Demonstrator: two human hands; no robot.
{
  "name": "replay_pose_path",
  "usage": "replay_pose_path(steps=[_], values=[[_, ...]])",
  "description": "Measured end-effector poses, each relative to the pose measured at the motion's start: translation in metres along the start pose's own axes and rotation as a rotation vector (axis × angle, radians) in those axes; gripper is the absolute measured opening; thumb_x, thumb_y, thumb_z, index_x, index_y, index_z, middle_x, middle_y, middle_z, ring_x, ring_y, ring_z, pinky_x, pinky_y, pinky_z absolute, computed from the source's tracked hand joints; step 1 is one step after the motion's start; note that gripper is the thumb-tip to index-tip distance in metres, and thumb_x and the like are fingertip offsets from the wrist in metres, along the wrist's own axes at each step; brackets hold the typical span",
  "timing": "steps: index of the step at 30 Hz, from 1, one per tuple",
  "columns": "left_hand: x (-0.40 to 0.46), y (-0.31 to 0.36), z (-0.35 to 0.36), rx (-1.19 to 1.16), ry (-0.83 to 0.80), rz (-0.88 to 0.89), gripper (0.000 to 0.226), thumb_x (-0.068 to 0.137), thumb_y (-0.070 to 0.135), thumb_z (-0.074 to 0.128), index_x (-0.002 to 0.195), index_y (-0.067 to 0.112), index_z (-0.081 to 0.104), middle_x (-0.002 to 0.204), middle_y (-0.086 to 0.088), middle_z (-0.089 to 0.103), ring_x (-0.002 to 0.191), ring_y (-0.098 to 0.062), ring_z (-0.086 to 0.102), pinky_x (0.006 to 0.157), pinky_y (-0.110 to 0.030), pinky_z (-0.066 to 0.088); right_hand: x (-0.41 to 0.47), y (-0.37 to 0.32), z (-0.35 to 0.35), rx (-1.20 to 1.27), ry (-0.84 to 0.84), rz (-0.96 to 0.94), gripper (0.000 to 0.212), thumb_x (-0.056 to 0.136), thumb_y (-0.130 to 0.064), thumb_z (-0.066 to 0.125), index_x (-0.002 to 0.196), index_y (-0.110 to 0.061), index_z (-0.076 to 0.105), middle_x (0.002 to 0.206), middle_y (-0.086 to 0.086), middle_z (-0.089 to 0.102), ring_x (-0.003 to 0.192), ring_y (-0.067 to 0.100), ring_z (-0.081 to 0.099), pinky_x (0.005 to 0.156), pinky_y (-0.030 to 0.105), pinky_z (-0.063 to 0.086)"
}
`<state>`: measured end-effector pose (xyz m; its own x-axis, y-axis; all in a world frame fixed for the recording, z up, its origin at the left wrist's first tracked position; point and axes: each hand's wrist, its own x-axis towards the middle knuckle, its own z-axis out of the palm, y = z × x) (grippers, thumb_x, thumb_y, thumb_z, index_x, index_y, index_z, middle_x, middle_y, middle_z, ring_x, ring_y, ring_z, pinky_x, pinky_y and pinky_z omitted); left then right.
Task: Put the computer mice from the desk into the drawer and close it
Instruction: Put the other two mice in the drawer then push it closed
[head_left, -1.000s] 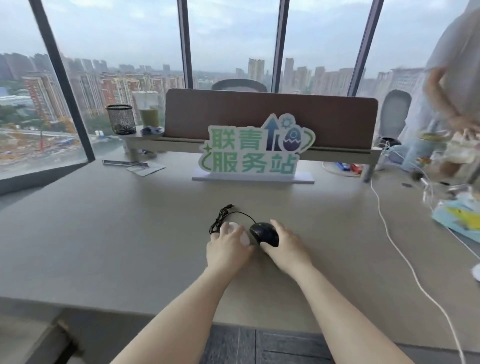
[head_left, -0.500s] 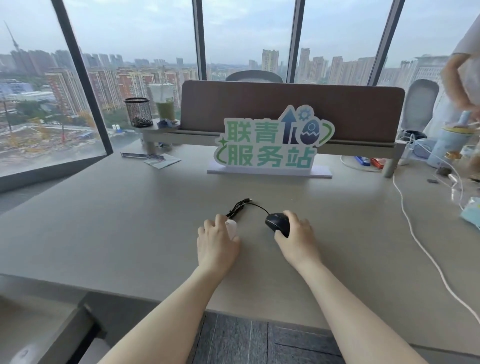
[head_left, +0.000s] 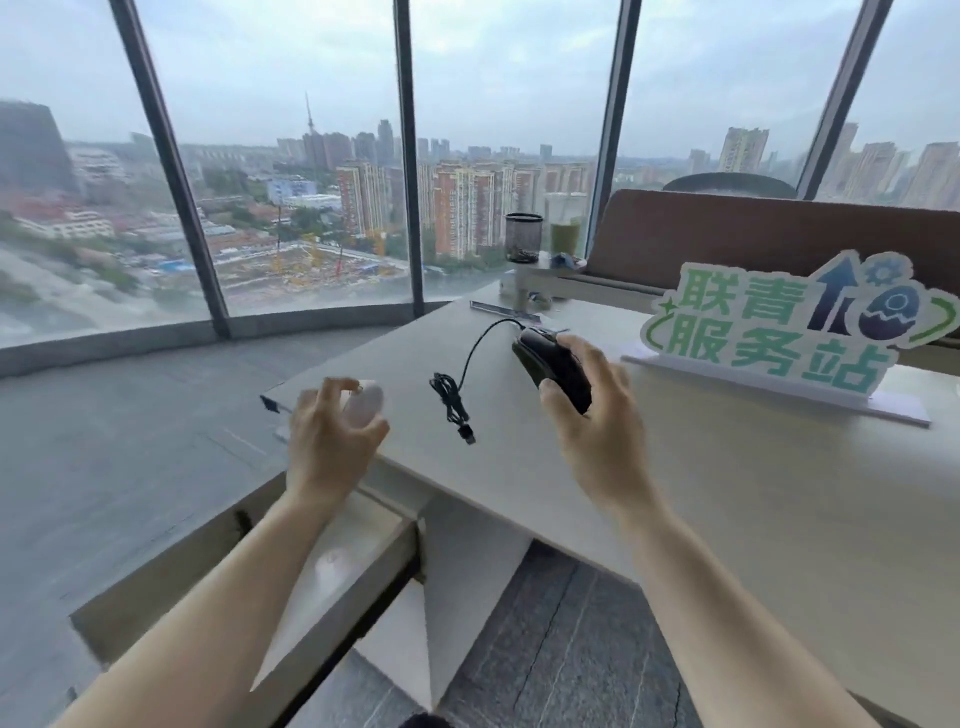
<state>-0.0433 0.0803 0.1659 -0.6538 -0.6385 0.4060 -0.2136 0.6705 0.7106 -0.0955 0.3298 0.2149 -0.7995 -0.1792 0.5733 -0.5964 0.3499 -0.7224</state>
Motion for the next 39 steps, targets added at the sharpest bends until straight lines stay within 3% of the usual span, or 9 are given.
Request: replay_pose_path(steps=[7, 11, 15, 19, 23, 26, 30, 35, 39], values=[[-0.023, -0.128, -0.076, 0.181, -0.006, -0.341, 0.035, 0.079, 0.025, 0.060, 0.111, 0.013, 0.050, 0.107, -0.012, 0.052, 0.103, -0.036, 0.049, 0.083, -0.041, 0.042, -0.043, -0.041, 0.123, 0.148, -0.279, 0.010, 0.040, 0.093, -0.023, 0.060, 0.132, -0.031, 0.054, 0.116, 0.005, 0.053, 0.089, -0.011, 0.047, 0.076, -0.007, 0.032], [-0.044, -0.191, -0.075, 0.336, -0.090, -0.495, 0.057, 0.075, 0.030, 0.055, 0.128, 0.010, 0.050, 0.126, -0.019, 0.052, 0.116, -0.037, 0.046, 0.095, -0.042, 0.037, -0.078, -0.038, 0.202, 0.090, -0.521, 0.097, 0.042, 0.094, -0.030, 0.056, 0.135, -0.034, 0.049, 0.118, 0.004, 0.049, 0.088, 0.004, 0.052, 0.077, 0.011, 0.040], [-0.056, -0.232, -0.059, 0.485, -0.222, -0.550, 0.056, 0.083, 0.029, 0.051, 0.137, 0.016, 0.043, 0.133, -0.017, 0.045, 0.119, -0.036, 0.042, 0.094, -0.041, 0.041, -0.111, -0.018, 0.269, -0.050, -0.702, 0.283, 0.044, 0.094, -0.032, 0.048, 0.138, -0.033, 0.043, 0.126, 0.010, 0.043, 0.099, 0.026, 0.057, 0.091, 0.040, 0.051], [-0.054, -0.255, -0.040, 0.630, -0.370, -0.594, 0.049, 0.089, 0.026, 0.049, 0.135, 0.013, 0.040, 0.136, -0.017, 0.039, 0.123, -0.036, 0.039, 0.094, -0.039, 0.043, -0.132, 0.004, 0.313, -0.352, -0.841, 0.330, 0.046, 0.093, -0.031, 0.043, 0.139, -0.027, 0.040, 0.131, 0.014, 0.041, 0.102, 0.032, 0.056, 0.086, 0.039, 0.050], [-0.045, -0.279, -0.024, 0.717, -0.485, -0.683, 0.046, 0.089, 0.015, 0.045, 0.134, 0.009, 0.039, 0.136, -0.017, 0.035, 0.125, -0.036, 0.036, 0.094, -0.040, 0.046, -0.136, 0.011, 0.340, -0.692, -0.982, 0.191, 0.043, 0.089, -0.034, 0.043, 0.132, -0.024, 0.043, 0.133, 0.017, 0.046, 0.108, 0.030, 0.058, 0.097, 0.043, 0.035], [-0.043, -0.293, -0.016, 0.743, -0.549, -0.740, 0.048, 0.089, 0.009, 0.042, 0.137, 0.008, 0.037, 0.138, -0.016, 0.031, 0.127, -0.037, 0.034, 0.096, -0.042, 0.047, -0.134, 0.013, 0.355, -0.838, -1.057, 0.118, 0.040, 0.087, -0.029, 0.045, 0.126, -0.020, 0.045, 0.130, 0.018, 0.052, 0.110, 0.028, 0.056, 0.098, 0.043, 0.033], [-0.045, -0.302, -0.011, 0.728, -0.626, -0.778, 0.049, 0.091, 0.012, 0.043, 0.139, 0.009, 0.037, 0.141, -0.017, 0.028, 0.127, -0.039, 0.036, 0.097, -0.045, 0.045, -0.140, 0.026, 0.377, -0.841, -1.150, 0.161, 0.049, 0.089, -0.030, 0.051, 0.136, -0.019, 0.038, 0.135, 0.020, 0.053, 0.136, 0.027, 0.037, 0.099, 0.043, 0.034], [-0.043, -0.314, -0.011, 0.693, -0.673, -0.773, 0.058, 0.083, 0.027, 0.055, 0.136, 0.007, 0.044, 0.137, -0.015, 0.037, 0.123, -0.042, 0.041, 0.101, -0.045, 0.043, -0.146, 0.032, 0.376, -0.782, -1.133, 0.164, 0.056, 0.093, -0.050, 0.049, 0.137, -0.018, 0.039, 0.132, 0.015, 0.055, 0.120, 0.031, 0.054, 0.092, 0.041, 0.042], [-0.035, -0.282, -0.035, 0.566, -0.503, -0.700, 0.045, 0.090, 0.021, 0.049, 0.133, 0.006, 0.043, 0.138, -0.015, 0.041, 0.126, -0.039, 0.043, 0.098, -0.043, 0.042, -0.145, 0.022, 0.355, -0.560, -1.005, 0.116, 0.037, 0.098, -0.036, 0.040, 0.127, -0.014, 0.050, 0.126, 0.013, 0.056, 0.117, 0.032, 0.051, 0.093, 0.041, 0.042]])
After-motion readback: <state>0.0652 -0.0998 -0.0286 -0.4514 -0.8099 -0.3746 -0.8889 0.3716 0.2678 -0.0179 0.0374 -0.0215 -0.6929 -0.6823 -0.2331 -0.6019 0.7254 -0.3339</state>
